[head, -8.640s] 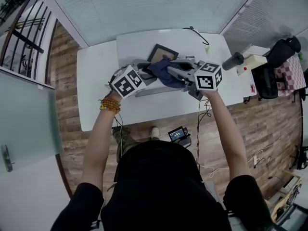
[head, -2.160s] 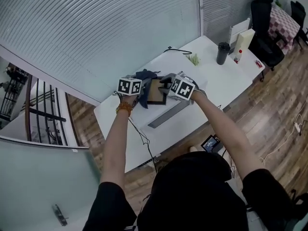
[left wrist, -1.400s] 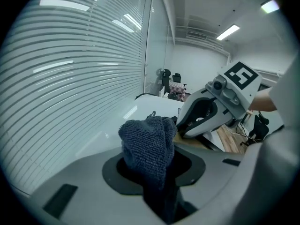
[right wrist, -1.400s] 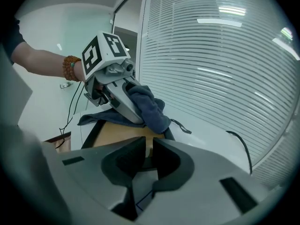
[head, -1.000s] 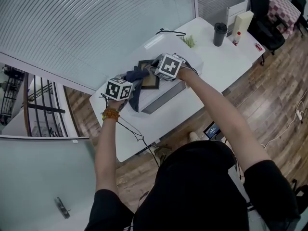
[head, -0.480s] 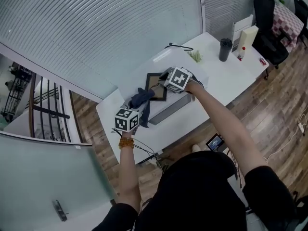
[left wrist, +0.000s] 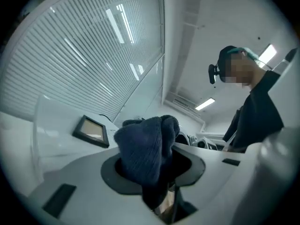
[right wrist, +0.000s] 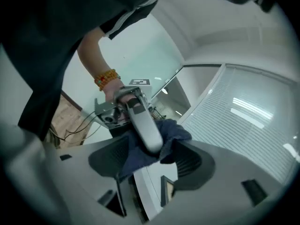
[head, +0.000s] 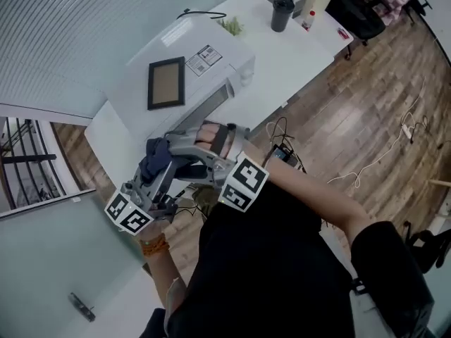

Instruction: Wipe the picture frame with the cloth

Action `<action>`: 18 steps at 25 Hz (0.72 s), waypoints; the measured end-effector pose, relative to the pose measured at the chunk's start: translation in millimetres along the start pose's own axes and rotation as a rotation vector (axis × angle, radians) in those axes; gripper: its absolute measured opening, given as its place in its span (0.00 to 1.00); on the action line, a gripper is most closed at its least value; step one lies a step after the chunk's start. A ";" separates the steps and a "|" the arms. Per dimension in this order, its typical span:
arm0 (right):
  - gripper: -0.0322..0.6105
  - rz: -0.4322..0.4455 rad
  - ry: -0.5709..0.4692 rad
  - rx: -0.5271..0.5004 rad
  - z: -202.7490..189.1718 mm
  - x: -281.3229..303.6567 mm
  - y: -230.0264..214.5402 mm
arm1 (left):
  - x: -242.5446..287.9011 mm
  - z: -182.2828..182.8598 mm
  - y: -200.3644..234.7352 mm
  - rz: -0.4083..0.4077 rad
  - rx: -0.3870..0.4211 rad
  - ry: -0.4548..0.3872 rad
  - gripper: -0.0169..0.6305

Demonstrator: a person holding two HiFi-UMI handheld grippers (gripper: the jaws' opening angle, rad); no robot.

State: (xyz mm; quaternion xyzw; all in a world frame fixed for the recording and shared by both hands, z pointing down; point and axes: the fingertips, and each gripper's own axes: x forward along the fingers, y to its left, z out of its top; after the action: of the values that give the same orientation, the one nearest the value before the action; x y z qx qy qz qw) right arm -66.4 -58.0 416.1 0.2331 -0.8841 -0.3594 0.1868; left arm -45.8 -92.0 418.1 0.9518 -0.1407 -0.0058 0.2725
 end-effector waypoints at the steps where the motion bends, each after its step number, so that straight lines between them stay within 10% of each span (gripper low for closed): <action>1: 0.47 -0.023 0.016 -0.017 6.3 5.3 12.4 | 0.0 -11.3 -9.0 -0.014 -0.031 -0.003 0.22; 9: 0.33 0.002 -0.143 0.130 36.1 -3.8 47.0 | -9.2 -44.8 -47.8 -0.153 -0.256 -0.116 0.31; 14: 0.20 -0.062 -0.291 0.506 30.6 -28.8 -4.3 | -19.0 -4.9 -48.1 -0.184 -0.275 -0.400 0.50; 18: 0.17 -0.050 -0.183 0.448 -22.5 -17.5 -62.5 | -18.6 2.4 -10.1 0.066 0.035 -0.212 0.49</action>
State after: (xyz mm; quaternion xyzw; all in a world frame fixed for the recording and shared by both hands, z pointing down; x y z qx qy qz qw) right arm -23.4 -100.3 383.2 0.2569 -0.9489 -0.1785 0.0406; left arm -61.1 -80.0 409.6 0.9453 -0.2001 -0.0948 0.2398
